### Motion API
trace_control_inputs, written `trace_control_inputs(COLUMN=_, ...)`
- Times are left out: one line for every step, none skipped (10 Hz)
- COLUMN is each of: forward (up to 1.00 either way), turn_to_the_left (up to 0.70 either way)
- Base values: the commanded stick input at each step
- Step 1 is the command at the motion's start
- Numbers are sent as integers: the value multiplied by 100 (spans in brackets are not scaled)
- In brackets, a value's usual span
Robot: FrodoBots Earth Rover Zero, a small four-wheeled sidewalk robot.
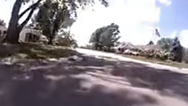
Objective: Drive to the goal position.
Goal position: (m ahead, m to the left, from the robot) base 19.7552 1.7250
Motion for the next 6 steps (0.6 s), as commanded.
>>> trace_control_inputs(forward=85, turn_to_the_left=0)
trace_control_inputs(forward=85, turn_to_the_left=0)
trace_control_inputs(forward=85, turn_to_the_left=0)
trace_control_inputs(forward=85, turn_to_the_left=0)
trace_control_inputs(forward=85, turn_to_the_left=0)
trace_control_inputs(forward=85, turn_to_the_left=0)
